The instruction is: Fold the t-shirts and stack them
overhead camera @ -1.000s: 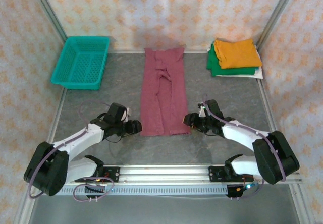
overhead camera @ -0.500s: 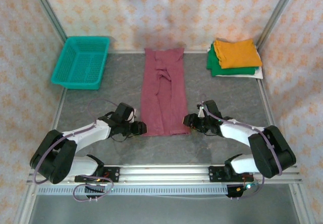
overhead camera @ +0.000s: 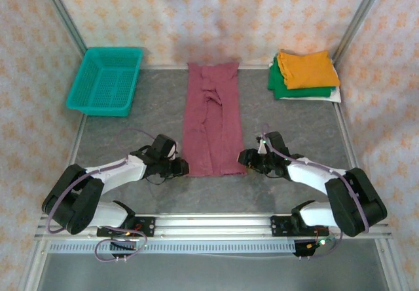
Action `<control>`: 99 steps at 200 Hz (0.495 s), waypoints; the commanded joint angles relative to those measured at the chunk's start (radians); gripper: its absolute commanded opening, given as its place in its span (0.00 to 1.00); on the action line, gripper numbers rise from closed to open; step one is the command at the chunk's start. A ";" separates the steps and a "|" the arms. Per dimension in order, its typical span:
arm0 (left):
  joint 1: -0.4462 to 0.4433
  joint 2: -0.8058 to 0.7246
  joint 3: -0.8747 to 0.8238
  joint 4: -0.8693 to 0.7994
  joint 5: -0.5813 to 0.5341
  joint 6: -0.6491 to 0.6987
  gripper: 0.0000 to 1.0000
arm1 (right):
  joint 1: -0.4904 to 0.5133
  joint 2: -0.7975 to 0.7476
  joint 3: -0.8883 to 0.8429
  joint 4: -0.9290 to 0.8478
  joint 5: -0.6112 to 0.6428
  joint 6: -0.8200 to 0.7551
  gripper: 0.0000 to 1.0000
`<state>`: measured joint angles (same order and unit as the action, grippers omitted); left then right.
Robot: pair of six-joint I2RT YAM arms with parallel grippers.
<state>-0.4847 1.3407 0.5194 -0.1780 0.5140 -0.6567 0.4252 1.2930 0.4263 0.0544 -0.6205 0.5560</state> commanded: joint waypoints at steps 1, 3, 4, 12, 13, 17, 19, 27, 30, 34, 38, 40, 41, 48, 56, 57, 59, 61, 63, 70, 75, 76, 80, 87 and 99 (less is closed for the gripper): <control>-0.007 0.015 0.004 0.032 -0.032 0.008 0.21 | 0.016 -0.004 -0.034 0.022 -0.027 0.042 0.50; -0.007 0.015 0.004 0.033 -0.033 0.008 0.21 | 0.016 -0.007 -0.035 0.020 -0.027 0.043 0.50; -0.007 0.016 0.004 0.034 -0.033 0.008 0.21 | 0.017 -0.006 -0.037 0.019 -0.027 0.044 0.50; -0.007 0.018 0.002 0.034 -0.035 0.009 0.18 | 0.020 -0.016 -0.043 0.007 -0.024 0.045 0.50; -0.007 0.018 0.002 0.034 -0.035 0.009 0.18 | 0.020 -0.018 -0.044 0.004 -0.023 0.045 0.50; -0.006 0.017 0.001 0.035 -0.037 0.009 0.17 | 0.020 -0.027 -0.047 -0.002 -0.019 0.046 0.50; -0.006 0.017 0.001 0.035 -0.038 0.009 0.17 | 0.020 -0.028 -0.048 -0.005 -0.016 0.047 0.50; -0.006 0.018 -0.002 0.040 -0.039 0.009 0.15 | 0.020 -0.050 -0.055 -0.014 -0.001 0.048 0.50; -0.007 0.016 -0.004 0.040 -0.039 0.009 0.14 | 0.021 -0.056 -0.056 -0.017 0.005 0.049 0.50; -0.006 0.015 -0.005 0.042 -0.040 0.010 0.12 | 0.020 -0.064 -0.057 -0.023 0.012 0.049 0.50; -0.005 0.014 -0.007 0.044 -0.040 0.009 0.10 | 0.021 -0.068 -0.055 -0.028 0.016 0.048 0.50; -0.006 0.014 -0.008 0.044 -0.040 0.009 0.09 | 0.020 -0.070 -0.054 -0.029 0.016 0.048 0.50; -0.006 0.014 -0.008 0.045 -0.040 0.009 0.08 | 0.020 -0.070 -0.053 -0.029 0.016 0.048 0.50; -0.006 0.013 -0.010 0.047 -0.036 0.011 0.05 | 0.021 -0.068 -0.052 -0.022 0.006 0.053 0.50; -0.005 0.011 -0.012 0.048 -0.034 0.013 0.02 | 0.021 -0.058 -0.050 -0.003 -0.008 0.065 0.50; -0.006 0.011 -0.011 0.048 -0.034 0.013 0.02 | 0.021 -0.057 -0.050 -0.001 -0.011 0.067 0.50; -0.006 0.010 -0.011 0.047 -0.034 0.014 0.01 | 0.022 -0.052 -0.050 0.004 -0.013 0.069 0.50; -0.006 0.010 -0.012 0.046 -0.035 0.015 0.01 | 0.023 -0.049 -0.048 0.009 -0.016 0.072 0.50; -0.006 0.009 -0.012 0.045 -0.036 0.014 0.01 | 0.024 -0.046 -0.049 0.014 -0.018 0.075 0.50; -0.006 0.008 -0.011 0.045 -0.038 0.016 0.00 | 0.027 -0.033 -0.048 0.027 -0.024 0.082 0.50; -0.007 0.005 -0.012 0.044 -0.039 0.018 0.00 | 0.032 -0.024 -0.047 0.036 -0.025 0.086 0.49; -0.006 0.005 -0.012 0.044 -0.040 0.018 0.00 | 0.033 -0.022 -0.046 0.037 -0.025 0.085 0.49; -0.006 0.004 -0.011 0.043 -0.041 0.019 0.00 | 0.037 -0.015 -0.044 0.040 -0.025 0.088 0.48; -0.006 0.002 -0.012 0.042 -0.044 0.019 0.00 | 0.046 -0.006 -0.040 0.047 -0.025 0.092 0.47; -0.006 0.000 -0.012 0.041 -0.045 0.019 0.00 | 0.064 0.007 -0.034 0.057 -0.025 0.100 0.46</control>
<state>-0.4847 1.3510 0.5156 -0.1581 0.4969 -0.6540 0.4610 1.2736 0.3840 0.0700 -0.6334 0.6258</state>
